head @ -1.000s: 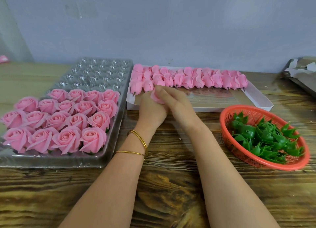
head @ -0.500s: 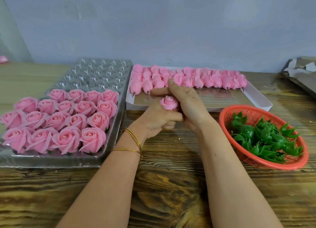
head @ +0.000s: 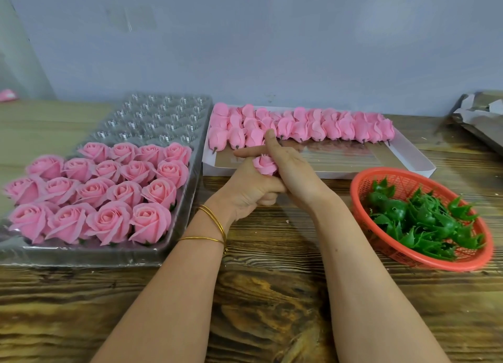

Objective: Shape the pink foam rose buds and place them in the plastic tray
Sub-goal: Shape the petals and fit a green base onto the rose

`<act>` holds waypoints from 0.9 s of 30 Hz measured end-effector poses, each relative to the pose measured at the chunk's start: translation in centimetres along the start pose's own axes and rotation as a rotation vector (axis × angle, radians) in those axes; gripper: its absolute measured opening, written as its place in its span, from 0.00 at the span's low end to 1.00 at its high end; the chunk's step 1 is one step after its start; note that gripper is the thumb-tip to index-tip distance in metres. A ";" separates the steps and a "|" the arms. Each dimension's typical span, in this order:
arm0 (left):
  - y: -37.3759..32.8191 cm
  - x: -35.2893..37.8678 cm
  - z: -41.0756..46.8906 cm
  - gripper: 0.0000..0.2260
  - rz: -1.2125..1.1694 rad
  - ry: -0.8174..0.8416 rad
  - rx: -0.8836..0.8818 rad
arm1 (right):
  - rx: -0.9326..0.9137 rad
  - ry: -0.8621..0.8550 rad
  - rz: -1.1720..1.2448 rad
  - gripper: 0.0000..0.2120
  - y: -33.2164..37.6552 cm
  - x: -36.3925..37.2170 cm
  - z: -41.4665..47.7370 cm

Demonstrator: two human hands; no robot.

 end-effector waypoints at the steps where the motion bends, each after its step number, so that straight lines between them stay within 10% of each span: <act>1: 0.0 0.0 0.0 0.12 0.000 -0.005 0.007 | 0.009 -0.007 0.002 0.28 -0.2 0.0 0.1; 27: -0.3 -0.6 0.5 0.15 -0.021 -0.069 0.111 | 0.092 -0.171 0.345 0.15 -0.9 -0.8 -0.3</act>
Point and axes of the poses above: each hand's wrist, its own z-axis towards the middle knuckle, its own x-axis out of the palm, y = z × x, the point moved 8 cm from there along z, towards the middle knuckle
